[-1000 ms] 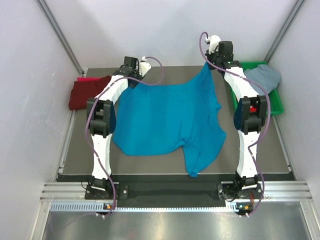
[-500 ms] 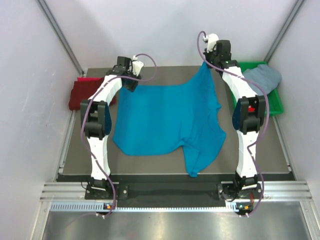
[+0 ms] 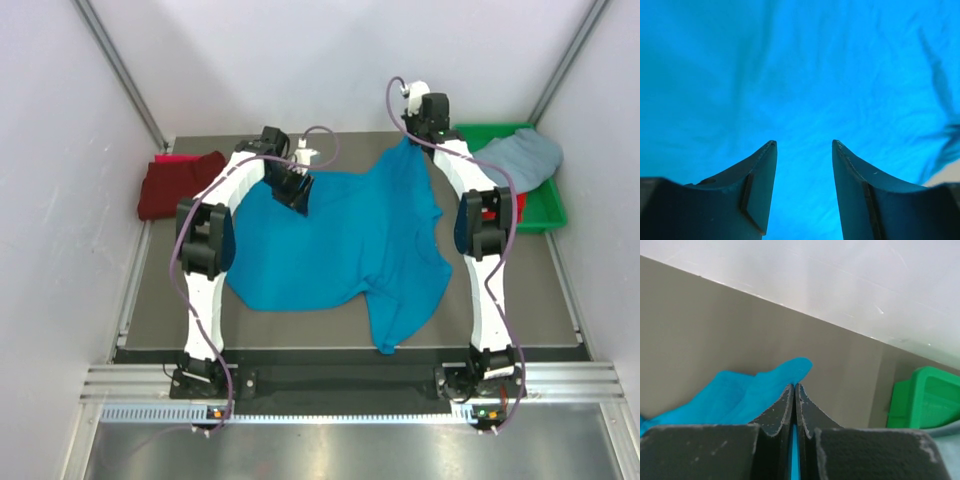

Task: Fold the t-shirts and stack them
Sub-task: Flatten the tshirt out

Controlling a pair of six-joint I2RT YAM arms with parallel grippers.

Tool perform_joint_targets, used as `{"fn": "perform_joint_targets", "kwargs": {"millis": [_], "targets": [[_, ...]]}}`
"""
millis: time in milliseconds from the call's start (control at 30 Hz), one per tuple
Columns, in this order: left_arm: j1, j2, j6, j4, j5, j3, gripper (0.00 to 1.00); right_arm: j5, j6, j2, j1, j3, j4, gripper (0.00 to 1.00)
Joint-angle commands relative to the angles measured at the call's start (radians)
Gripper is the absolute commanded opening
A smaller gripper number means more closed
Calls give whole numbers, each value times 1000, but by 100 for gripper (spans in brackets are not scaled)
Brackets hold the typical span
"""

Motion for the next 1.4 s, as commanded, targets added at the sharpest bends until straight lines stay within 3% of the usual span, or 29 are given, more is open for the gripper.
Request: {"fn": "perform_joint_targets", "kwargs": {"millis": [0,333,433,533,633,833,900,1000,1067,1200,1367], "targets": [[25,72,-83,-175,128,44,52,54,2,32,18,109,110,0],[73,93,-136,-130,67,70,55,118,-24,66,8,170,161,0],[80,72,-137,-175,139,106,56,133,-30,66,2,173,167,0],[30,8,-73,-241,202,125,56,123,-21,54,-1,170,152,0],[-68,-38,112,-394,208,129,56,95,-28,28,1,146,124,0],[-75,-190,108,-447,237,-123,53,86,-42,-4,-7,75,87,0],[-65,-255,87,-434,219,-209,54,118,1,-9,-9,75,69,13],[-56,-285,87,-485,222,-245,54,138,64,-67,-8,45,26,57],[-55,-290,113,-511,222,-263,54,126,137,-163,-10,-4,-4,67],[-53,-272,130,-525,170,-315,54,28,270,-355,-12,-238,-73,70],[-48,-217,154,-561,181,-317,54,-208,471,-602,-12,-532,-190,69]]}}
